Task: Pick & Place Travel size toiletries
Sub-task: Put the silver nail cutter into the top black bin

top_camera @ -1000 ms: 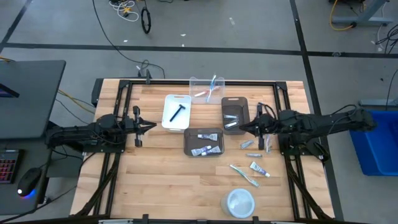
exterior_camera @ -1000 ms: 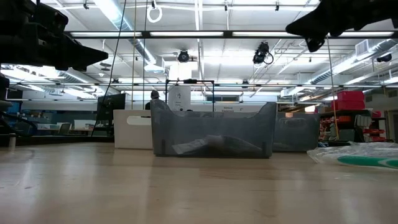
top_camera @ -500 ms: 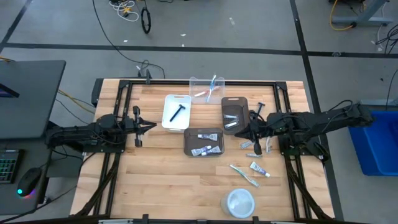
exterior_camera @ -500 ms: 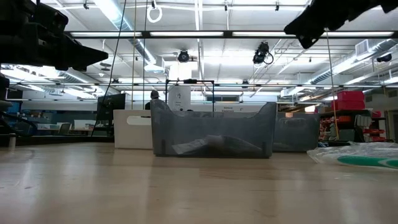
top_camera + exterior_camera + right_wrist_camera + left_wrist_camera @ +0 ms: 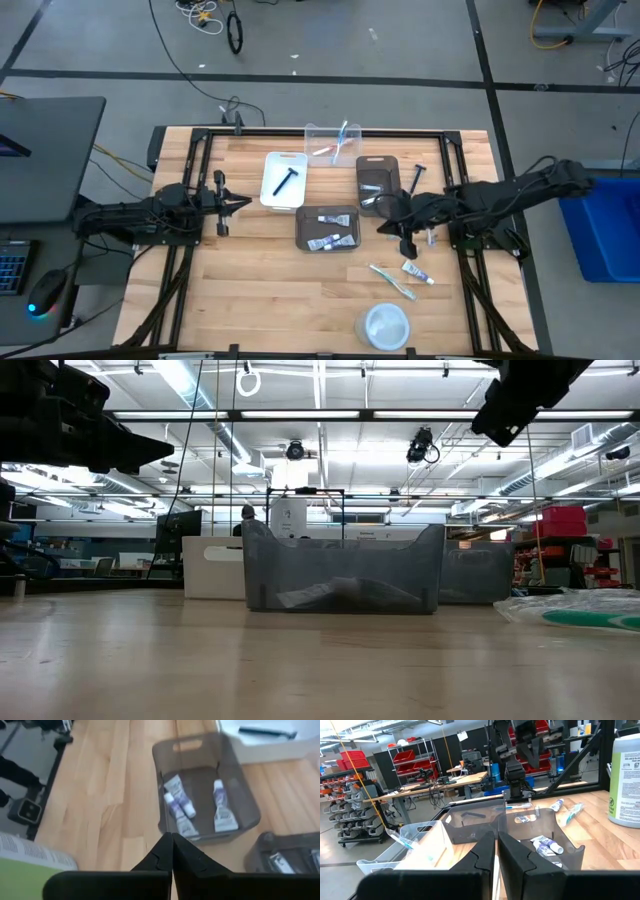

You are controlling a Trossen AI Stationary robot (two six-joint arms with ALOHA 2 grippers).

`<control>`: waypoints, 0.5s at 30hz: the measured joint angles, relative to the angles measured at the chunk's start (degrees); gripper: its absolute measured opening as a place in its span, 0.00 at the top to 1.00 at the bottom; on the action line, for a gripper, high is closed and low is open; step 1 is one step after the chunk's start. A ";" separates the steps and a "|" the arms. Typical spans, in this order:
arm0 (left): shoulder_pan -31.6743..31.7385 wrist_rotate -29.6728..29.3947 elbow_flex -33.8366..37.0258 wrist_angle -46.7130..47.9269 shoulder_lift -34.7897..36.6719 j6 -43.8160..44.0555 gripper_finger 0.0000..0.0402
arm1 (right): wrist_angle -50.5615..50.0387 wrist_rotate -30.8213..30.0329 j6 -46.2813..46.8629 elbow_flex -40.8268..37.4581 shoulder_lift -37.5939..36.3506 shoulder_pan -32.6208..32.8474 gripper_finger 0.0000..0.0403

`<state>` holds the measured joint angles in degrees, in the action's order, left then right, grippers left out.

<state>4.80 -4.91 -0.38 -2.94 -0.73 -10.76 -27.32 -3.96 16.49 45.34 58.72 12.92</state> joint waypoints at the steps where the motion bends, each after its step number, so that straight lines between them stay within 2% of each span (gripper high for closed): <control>1: 0.01 0.00 0.00 0.01 0.00 0.00 0.93 | -0.23 0.00 0.00 0.00 0.62 0.34 0.99; 9: 0.00 -0.02 0.00 0.00 0.01 0.00 0.93 | -4.92 0.00 2.28 0.00 2.48 3.30 0.98; 15: 0.01 -0.01 0.02 0.01 0.02 0.00 0.93 | -13.00 0.06 2.69 0.00 2.52 4.62 0.97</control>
<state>4.81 -4.92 -0.37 -2.93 -0.71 -10.76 -40.32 -3.91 19.18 45.34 61.23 17.54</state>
